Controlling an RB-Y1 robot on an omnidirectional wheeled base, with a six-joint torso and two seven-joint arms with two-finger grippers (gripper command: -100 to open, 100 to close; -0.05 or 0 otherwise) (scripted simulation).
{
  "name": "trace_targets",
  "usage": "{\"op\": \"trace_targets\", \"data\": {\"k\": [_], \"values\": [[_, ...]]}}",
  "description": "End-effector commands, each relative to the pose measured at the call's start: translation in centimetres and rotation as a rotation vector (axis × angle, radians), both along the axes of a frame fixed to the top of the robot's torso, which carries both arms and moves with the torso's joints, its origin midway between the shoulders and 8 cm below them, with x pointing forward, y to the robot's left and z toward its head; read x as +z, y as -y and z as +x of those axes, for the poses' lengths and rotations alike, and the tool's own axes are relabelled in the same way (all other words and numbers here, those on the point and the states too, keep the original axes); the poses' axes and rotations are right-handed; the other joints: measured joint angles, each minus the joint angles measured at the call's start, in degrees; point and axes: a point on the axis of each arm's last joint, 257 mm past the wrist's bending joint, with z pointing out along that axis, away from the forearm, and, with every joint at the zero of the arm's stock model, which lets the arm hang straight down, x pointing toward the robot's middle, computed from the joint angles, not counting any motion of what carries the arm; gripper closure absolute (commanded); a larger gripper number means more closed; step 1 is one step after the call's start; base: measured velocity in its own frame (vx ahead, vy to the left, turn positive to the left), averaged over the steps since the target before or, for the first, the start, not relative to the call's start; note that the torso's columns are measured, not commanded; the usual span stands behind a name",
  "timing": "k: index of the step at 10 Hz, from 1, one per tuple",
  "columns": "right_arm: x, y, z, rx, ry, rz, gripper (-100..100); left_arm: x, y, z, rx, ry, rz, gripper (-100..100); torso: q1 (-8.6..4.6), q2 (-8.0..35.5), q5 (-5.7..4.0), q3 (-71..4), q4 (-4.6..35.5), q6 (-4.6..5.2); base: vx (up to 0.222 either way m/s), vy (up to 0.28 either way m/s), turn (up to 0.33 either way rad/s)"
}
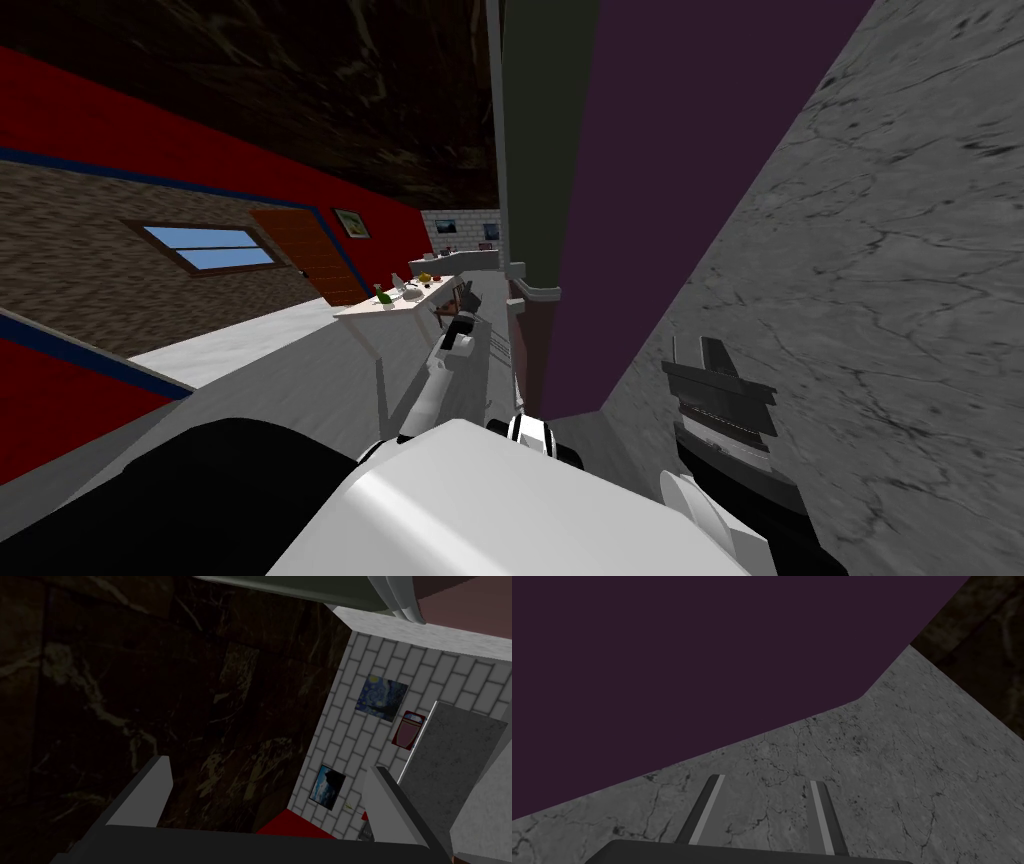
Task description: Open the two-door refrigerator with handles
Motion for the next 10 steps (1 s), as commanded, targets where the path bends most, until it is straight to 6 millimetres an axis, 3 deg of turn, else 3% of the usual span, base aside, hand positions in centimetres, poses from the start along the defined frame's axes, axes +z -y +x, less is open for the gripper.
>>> {"op": "trace_targets", "data": {"k": [1, 2, 3, 5, 6, 7, 10], "values": [[0.0, 0.0, 0.0, 0.0, 0.0, 0.0, 0, -0.7, -1.1, 2.8, 0.014, -0.053, -0.033, -100, -0.06, -0.01, -0.03, -0.01, 0.0, 0.06, -0.006, -0.083, 0.176], [0.0, 0.0, 0.0, 0.0, 0.0, 0.0, 0, 0.5, -0.6, 3.3, 0.004, -0.037, -0.036, -100, -0.12, 0.0, -0.05, 0.0, 0.0, 0.01, -0.005, -0.085, 0.09], [0.0, 0.0, 0.0, 0.0, 0.0, 0.0, 0, -0.6, -1.7, 4.7, 0.018, -0.082, -0.06, -100, -0.12, -0.01, -0.05, -0.01, 0.0, 0.07, 0.002, -0.104, 0.144], [0.0, 0.0, 0.0, 0.0, 0.0, 0.0, 0, 0.9, -1.0, 5.4, 0.005, -0.06, -0.063, -100, -0.06, -0.05, -0.04, -0.03, -0.01, 0.05, 0.002, -0.072, 0.045], [0.0, 0.0, 0.0, 0.0, 0.0, 0.0, 0, 0.2, -1.8, 6.7, 0.015, -0.101, -0.09, -100, 0.1, -0.02, 0.01, -0.01, 0.0, 0.05, -0.014, -0.065, 0.147], [0.0, 0.0, 0.0, 0.0, 0.0, 0.0, 0, 1.1, -1.4, 7.3, 0.006, -0.088, -0.093, -100, 0.04, 0.01, 0.01, 0.0, 0.0, 0.0, -0.015, -0.08, 0.11], [0.0, 0.0, 0.0, 0.0, 0.0, 0.0, 0, 0.1, -2.5, 10.3, 0.014, -0.167, -0.156, -100, -0.08, -0.06, -0.04, -0.04, -0.01, 0.06, -0.01, -0.09, 0.15]]}}
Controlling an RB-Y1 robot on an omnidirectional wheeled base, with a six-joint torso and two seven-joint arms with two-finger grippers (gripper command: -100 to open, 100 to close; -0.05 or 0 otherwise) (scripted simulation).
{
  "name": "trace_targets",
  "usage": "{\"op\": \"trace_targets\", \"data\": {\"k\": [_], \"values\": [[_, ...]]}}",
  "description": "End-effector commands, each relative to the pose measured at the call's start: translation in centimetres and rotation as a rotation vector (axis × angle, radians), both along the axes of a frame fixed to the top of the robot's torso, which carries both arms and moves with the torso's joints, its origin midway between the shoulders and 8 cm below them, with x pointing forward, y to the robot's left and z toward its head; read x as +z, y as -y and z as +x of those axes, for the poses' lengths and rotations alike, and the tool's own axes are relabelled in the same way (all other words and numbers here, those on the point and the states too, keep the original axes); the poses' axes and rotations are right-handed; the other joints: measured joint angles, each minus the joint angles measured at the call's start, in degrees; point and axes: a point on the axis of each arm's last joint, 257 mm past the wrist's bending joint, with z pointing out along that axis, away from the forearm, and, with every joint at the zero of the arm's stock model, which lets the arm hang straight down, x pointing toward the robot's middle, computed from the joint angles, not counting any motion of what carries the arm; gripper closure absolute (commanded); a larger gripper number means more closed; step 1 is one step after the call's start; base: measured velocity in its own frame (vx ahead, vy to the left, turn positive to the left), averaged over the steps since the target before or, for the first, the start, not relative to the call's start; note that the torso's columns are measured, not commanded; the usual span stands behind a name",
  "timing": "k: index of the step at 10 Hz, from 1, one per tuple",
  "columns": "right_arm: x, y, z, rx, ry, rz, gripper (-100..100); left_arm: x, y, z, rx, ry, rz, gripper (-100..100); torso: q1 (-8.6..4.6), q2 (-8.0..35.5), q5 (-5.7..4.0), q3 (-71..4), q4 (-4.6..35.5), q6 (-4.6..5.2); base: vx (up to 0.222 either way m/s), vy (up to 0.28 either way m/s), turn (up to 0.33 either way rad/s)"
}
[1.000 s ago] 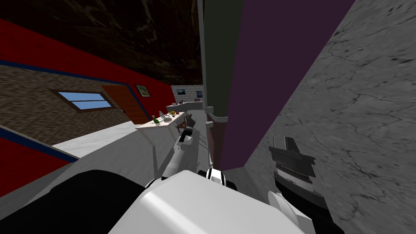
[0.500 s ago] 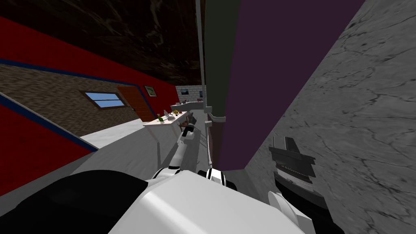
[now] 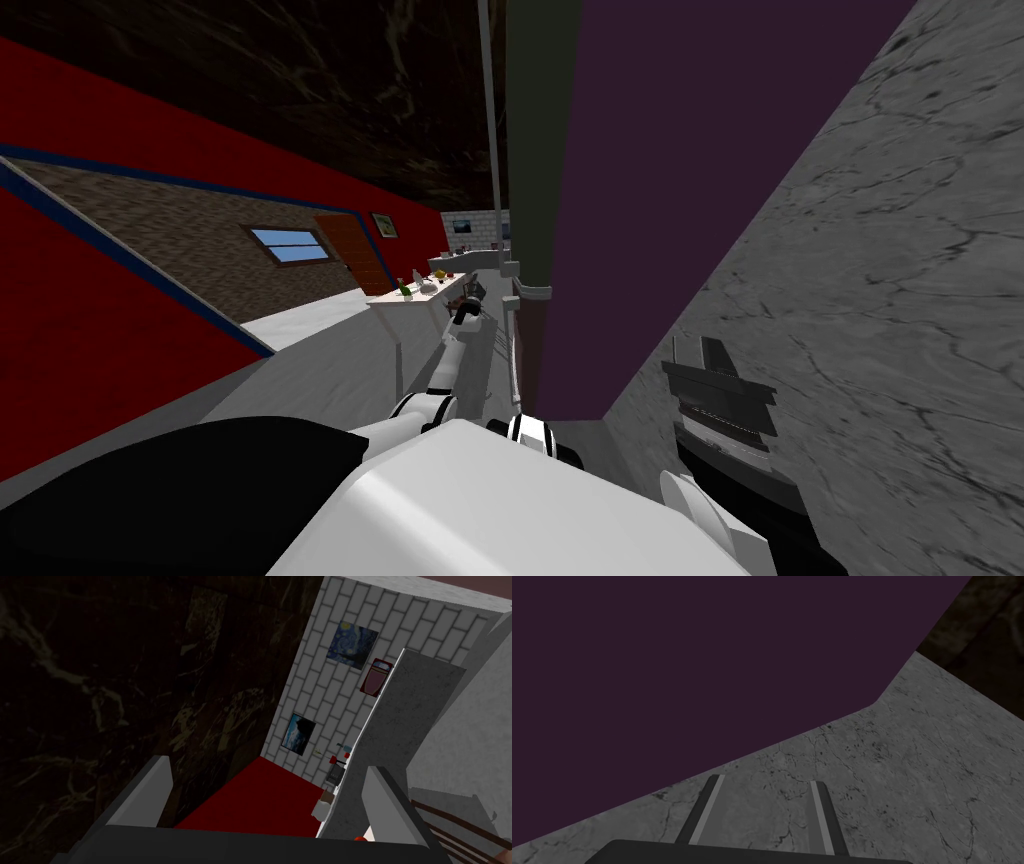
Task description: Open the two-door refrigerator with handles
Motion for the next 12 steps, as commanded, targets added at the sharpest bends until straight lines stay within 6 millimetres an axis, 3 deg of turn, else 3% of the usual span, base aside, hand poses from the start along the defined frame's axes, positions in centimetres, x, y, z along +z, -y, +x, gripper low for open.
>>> {"op": "trace_targets", "data": {"k": [1, 2, 3, 4, 5, 6, 7, 8, 9, 10, 11, 12], "values": [[0.0, 0.0, 0.0, 0.0, 0.0, 0.0, 0, 0.8, 0.1, 2.2, -0.009, -0.026, -0.041, -100, -0.01, 0.0, 0.01, 0.0, 0.0, -0.05, -0.02, -0.109, 0.079], [0.0, 0.0, 0.0, 0.0, 0.0, 0.0, 0, -0.3, -0.7, 3.4, -0.004, -0.074, -0.074, -100, -0.03, 0.05, -0.01, 0.03, 0.01, 0.01, -0.036, -0.121, 0.121], [0.0, 0.0, 0.0, 0.0, 0.0, 0.0, 0, 1.0, 0.0, 3.9, -0.015, -0.058, -0.076, -100, -0.04, 0.09, 0.0, 0.06, 0.02, -0.04, -0.031, -0.096, 0.111], [0.0, 0.0, 0.0, 0.0, 0.0, 0.0, 0, -0.1, -0.6, 5.0, -0.012, -0.104, -0.11, -100, 0.08, 0.07, 0.02, 0.04, 0.02, -0.02, -0.029, -0.108, 0.173], [0.0, 0.0, 0.0, 0.0, 0.0, 0.0, 0, 1.5, 0.2, 5.6, -0.026, -0.085, -0.112, -100, 0.04, 0.03, 0.03, 0.02, 0.0, -0.05, -0.033, -0.083, 0.084], [0.0, 0.0, 0.0, 0.0, 0.0, 0.0, 0, 0.7, -0.2, 6.7, -0.027, -0.128, -0.146, -100, 0.09, 0.03, 0.02, 0.01, 0.01, 0.0, -0.049, -0.086, 0.122], [0.0, 0.0, 0.0, 0.0, 0.0, 0.0, 0, 1.8, 0.4, 7.2, -0.037, -0.115, -0.148, -100, 0.07, 0.07, 0.04, 0.04, 0.01, -0.05, -0.049, -0.079, 0.088], [0.0, 0.0, 0.0, 0.0, 0.0, 0.0, 0, 0.6, 0.0, 8.2, -0.038, -0.163, -0.183, -100, 0.07, 0.06, 0.02, 0.04, 0.02, -0.02, -0.047, -0.103, 0.134], [0.0, 0.0, 0.0, 0.0, 0.0, 0.0, 0, 2.1, 0.7, 8.6, -0.051, -0.145, -0.184, -100, -0.04, 0.04, 0.0, 0.02, 0.0, -0.03, -0.029, -0.093, 0.095], [0.0, 0.0, 0.0, 0.0, 0.0, 0.0, 0, 1.1, 0.5, 9.6, -0.055, -0.192, -0.219, -100, 0.0, -0.02, -0.01, -0.01, 0.0, -0.01, -0.047, -0.112, 0.153], [0.0, 0.0, 0.0, 0.0, 0.0, 0.0, 0, 2.5, 1.1, 9.9, -0.066, -0.175, -0.219, -100, -0.03, 0.04, 0.01, 0.02, 0.0, -0.05, -0.048, -0.094, 0.083], [0.0, 0.0, 0.0, 0.0, 0.0, 0.0, 0, 1.8, 0.7, 10.5, -0.069, -0.213, -0.251, -100, 0.06, 0.05, 0.01, 0.03, 0.01, -0.01, -0.041, -0.104, 0.148]]}}
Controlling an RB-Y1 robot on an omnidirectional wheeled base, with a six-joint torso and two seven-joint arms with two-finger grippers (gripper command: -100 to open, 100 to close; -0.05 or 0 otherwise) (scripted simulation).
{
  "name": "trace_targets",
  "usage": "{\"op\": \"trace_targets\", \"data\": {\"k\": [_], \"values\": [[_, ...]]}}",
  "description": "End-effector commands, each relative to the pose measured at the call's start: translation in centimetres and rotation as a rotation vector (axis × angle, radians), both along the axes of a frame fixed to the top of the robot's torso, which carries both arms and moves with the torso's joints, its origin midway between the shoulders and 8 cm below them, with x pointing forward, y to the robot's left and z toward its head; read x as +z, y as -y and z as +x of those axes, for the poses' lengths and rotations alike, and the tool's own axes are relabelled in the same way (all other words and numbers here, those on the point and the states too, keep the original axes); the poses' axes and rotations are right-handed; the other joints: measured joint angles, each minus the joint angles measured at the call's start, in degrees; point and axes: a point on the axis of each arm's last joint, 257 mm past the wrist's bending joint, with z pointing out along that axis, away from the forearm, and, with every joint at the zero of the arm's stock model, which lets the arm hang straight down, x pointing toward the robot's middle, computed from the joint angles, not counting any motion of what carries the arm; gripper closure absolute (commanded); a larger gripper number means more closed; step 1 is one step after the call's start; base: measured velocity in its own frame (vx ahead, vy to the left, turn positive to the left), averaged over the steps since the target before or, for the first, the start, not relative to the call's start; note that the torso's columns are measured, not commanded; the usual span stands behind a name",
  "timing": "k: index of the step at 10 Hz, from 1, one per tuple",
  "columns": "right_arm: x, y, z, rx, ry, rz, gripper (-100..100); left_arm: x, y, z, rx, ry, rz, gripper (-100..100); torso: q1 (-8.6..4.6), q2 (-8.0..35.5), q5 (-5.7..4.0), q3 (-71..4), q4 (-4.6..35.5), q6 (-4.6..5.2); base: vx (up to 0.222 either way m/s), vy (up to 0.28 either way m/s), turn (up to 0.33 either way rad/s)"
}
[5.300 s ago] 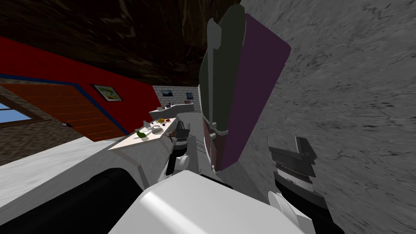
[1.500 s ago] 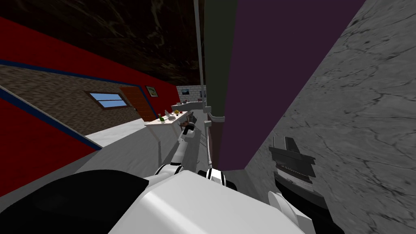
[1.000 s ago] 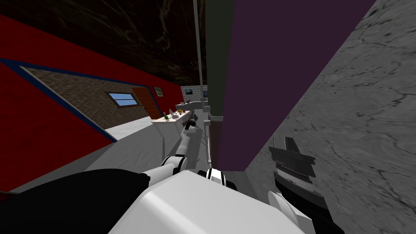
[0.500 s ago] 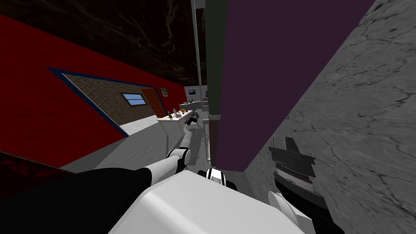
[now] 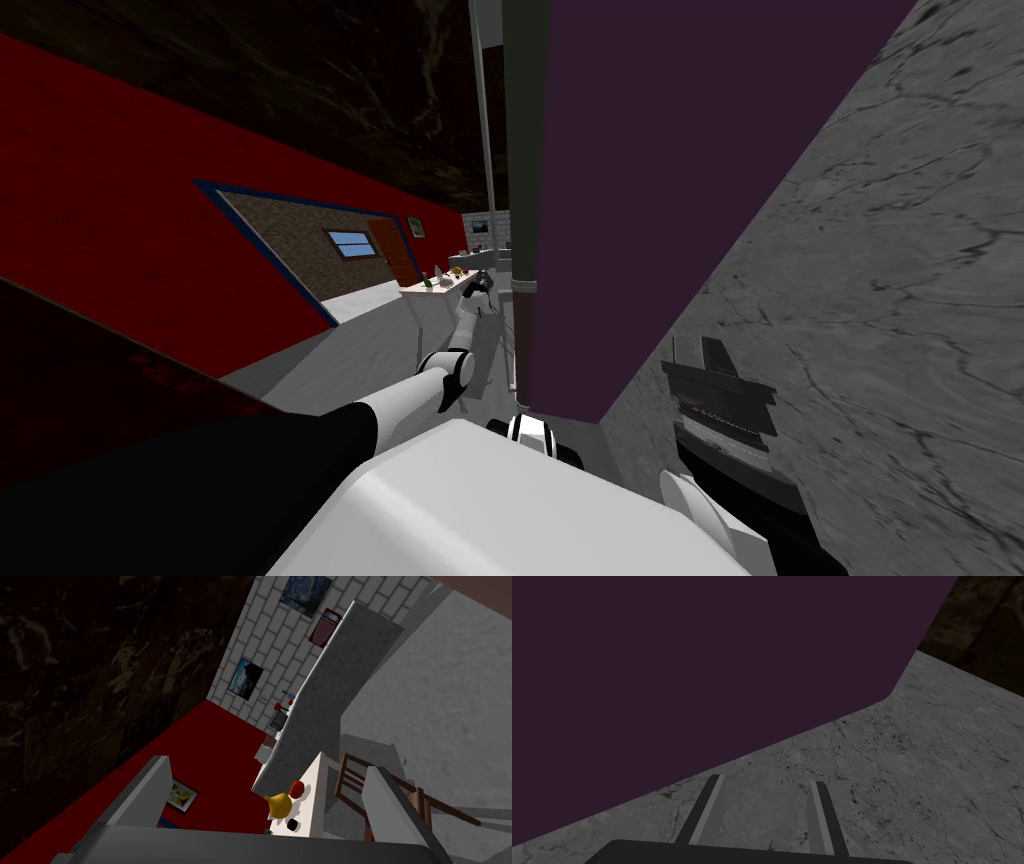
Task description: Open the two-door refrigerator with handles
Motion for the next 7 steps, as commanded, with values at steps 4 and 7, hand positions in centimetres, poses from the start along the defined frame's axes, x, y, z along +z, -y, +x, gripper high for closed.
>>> {"op": "trace_targets", "data": {"k": [4, 7], "values": [[0.0, 0.0, 0.0, 0.0, 0.0, 0.0, 0, 1.1, 1.3, 3.2, -0.049, -0.086, -0.105, -100, 0.04, 0.0, 0.01, 0.0, 0.0, -0.01, -0.054, -0.081, 0.099], [0.0, 0.0, 0.0, 0.0, 0.0, 0.0, 0, 2.4, 2.6, 4.4, -0.08, -0.106, -0.139, -100, -0.05, 0.05, 0.0, 0.02, 0.01, -0.04, -0.068, -0.074, 0.089]]}}
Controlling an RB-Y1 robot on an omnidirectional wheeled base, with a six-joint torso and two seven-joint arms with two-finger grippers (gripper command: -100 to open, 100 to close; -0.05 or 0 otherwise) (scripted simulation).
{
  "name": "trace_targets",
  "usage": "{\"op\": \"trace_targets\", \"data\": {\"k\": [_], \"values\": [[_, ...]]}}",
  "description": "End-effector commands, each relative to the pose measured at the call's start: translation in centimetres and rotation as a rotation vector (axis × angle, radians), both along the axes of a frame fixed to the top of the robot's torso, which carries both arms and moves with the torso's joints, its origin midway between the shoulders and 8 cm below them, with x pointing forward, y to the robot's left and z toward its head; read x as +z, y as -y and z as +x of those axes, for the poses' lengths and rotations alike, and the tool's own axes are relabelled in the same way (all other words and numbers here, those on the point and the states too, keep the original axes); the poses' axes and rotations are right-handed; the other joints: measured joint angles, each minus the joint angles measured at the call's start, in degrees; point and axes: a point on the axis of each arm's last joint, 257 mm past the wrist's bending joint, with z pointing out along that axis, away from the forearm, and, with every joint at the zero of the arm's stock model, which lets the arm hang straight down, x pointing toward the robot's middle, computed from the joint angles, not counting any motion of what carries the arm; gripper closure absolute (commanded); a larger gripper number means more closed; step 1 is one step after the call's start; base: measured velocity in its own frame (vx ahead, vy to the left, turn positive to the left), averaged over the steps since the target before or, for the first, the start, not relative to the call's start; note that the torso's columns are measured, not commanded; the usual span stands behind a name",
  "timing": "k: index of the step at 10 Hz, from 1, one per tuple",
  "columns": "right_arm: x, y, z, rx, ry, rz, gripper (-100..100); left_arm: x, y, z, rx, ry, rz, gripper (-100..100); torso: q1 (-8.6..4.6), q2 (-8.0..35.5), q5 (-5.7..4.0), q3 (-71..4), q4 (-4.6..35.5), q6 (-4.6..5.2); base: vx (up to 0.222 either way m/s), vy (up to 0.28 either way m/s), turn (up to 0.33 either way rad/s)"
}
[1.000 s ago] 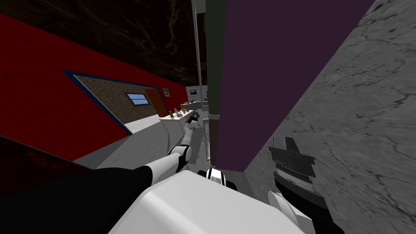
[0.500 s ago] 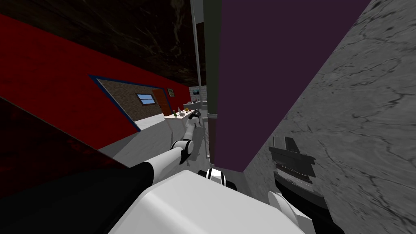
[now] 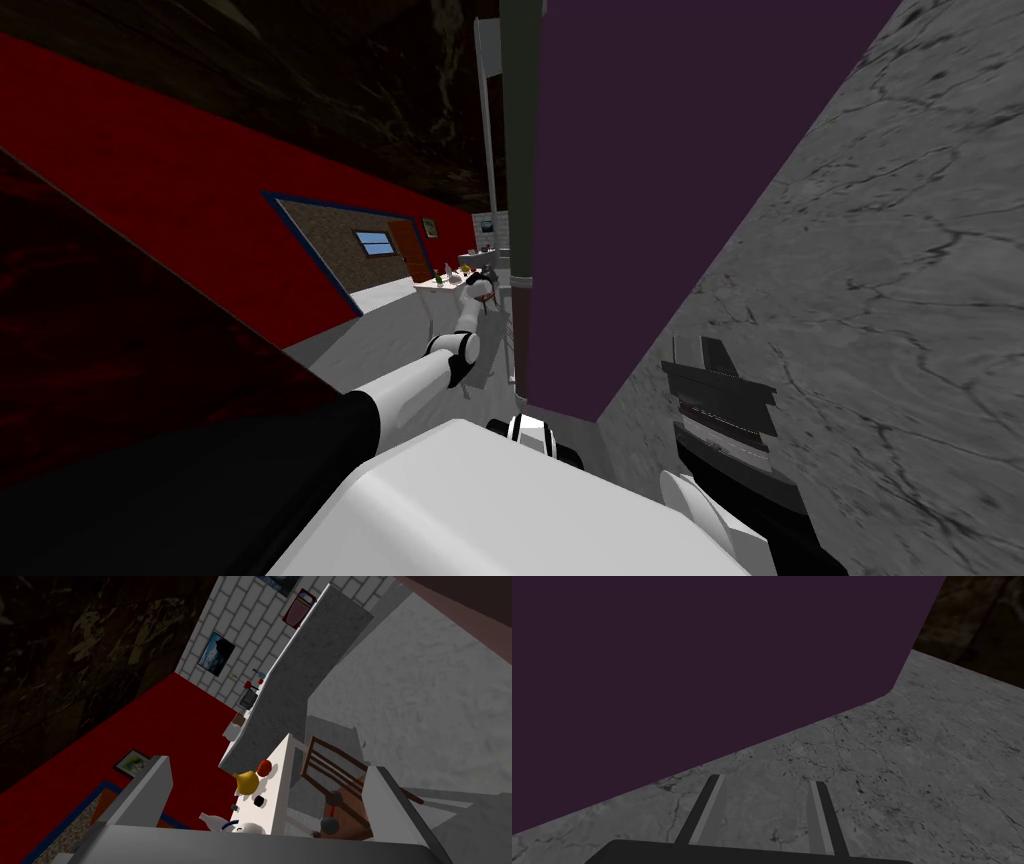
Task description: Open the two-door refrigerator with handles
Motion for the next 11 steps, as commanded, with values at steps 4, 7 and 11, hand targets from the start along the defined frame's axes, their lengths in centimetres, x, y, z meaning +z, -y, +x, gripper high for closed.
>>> {"op": "trace_targets", "data": {"k": [4, 7, 11], "values": [[0.0, 0.0, 0.0, 0.0, 0.0, 0.0, 0, 1.2, 2.3, 2.1, -0.063, -0.068, -0.082, -100, 0.01, -0.11, 0.0, -0.06, -0.02, 0.0, -0.065, -0.076, 0.085], [0.0, 0.0, 0.0, 0.0, 0.0, 0.0, 0, 2.5, 3.8, 2.9, -0.107, -0.1, -0.136, -100, 0.03, -0.05, 0.0, -0.02, -0.01, 0.03, -0.073, -0.073, 0.089], [0.0, 0.0, 0.0, 0.0, 0.0, 0.0, 0, 3.8, 6.7, 3.8, -0.189, -0.173, -0.229, -100, -0.06, 0.05, -0.02, 0.04, 0.02, 0.03, -0.126, -0.091, 0.127]]}}
